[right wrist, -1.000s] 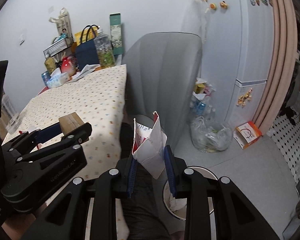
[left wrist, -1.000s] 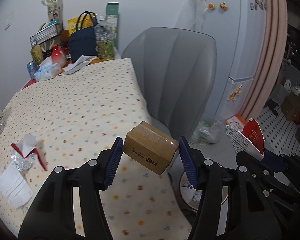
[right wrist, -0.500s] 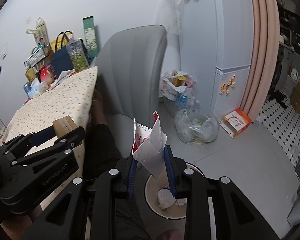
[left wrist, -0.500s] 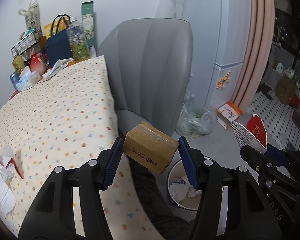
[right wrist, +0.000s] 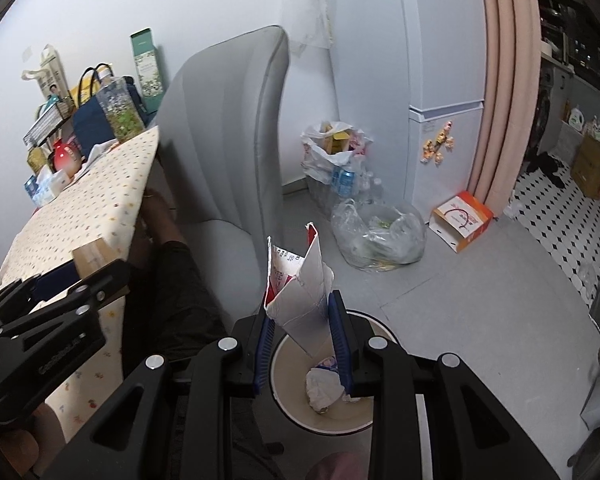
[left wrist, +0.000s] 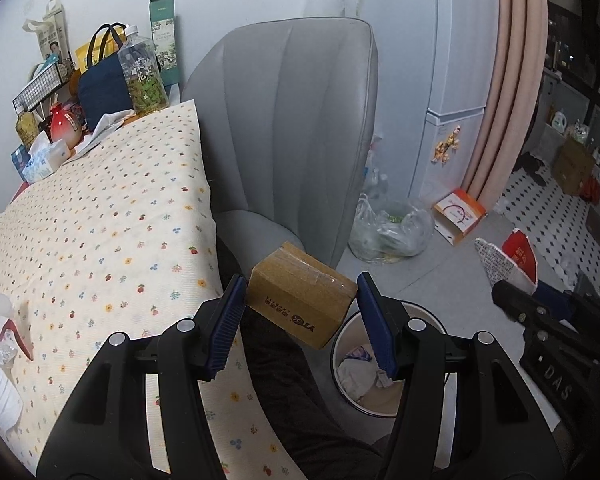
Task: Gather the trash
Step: 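Carry the brown box and paper cup with both tools over the bin, then open the right tool to drop the cup while the left tool releases the box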
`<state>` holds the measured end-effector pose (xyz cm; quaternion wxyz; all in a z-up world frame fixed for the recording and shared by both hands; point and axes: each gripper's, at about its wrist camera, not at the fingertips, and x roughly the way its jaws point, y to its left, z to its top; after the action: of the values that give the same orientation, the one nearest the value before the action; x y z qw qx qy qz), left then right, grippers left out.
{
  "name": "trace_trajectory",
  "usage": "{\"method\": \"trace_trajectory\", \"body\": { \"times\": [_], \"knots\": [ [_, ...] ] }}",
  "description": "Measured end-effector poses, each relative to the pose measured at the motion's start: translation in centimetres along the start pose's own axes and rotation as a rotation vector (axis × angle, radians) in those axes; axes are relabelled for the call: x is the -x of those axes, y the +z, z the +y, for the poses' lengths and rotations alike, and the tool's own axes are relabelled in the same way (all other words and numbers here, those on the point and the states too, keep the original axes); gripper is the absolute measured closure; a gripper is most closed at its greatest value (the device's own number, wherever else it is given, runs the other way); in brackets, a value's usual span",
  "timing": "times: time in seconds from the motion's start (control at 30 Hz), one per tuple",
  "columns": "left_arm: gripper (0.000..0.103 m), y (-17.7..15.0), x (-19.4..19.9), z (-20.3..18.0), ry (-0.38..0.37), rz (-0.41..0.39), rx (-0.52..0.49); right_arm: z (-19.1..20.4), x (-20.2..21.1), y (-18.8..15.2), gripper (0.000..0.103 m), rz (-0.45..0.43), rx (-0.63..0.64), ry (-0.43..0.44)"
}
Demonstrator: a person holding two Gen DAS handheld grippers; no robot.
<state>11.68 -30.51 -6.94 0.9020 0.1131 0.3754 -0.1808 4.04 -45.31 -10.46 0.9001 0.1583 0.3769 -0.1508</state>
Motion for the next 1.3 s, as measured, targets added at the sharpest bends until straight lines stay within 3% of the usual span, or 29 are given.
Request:
{"method": "trace_trajectory", "body": {
  "times": [0.4,0.47,0.6,0.67,0.87,1.3],
  "knots": [
    [0.046,0.4,-1.7,-0.8,-0.034,0.026,-0.011,-1.2,-2.7,-0.4,0.074,0.046,-0.034,-0.013],
    [0.046,0.4,-1.9,-0.8,-0.031,0.028,-0.01,-1.3,-3.3,-0.5,0.066,0.055,-0.041,-0.017],
    [0.046,0.2,-2.2,-1.0,-0.032,0.036,-0.007,-1.7,-3.9,-0.8,0.063,0.061,-0.057,-0.023],
    [0.046,0.2,-2.3,-1.2,-0.036,0.039,-0.012,-2.0,-3.6,-0.9,0.054,0.057,-0.06,-0.029],
    [0.046,0.4,-2.6,-2.4,-0.058,0.045,-0.031,-3.4,-2.1,-0.8,0.045,0.028,-0.082,-0.052],
    [0.046,0.6,-3.3,-7.4,-0.126,0.06,-0.101,-9.0,0.9,-0.4,0.042,-0.035,-0.163,-0.135]
  ]
}}
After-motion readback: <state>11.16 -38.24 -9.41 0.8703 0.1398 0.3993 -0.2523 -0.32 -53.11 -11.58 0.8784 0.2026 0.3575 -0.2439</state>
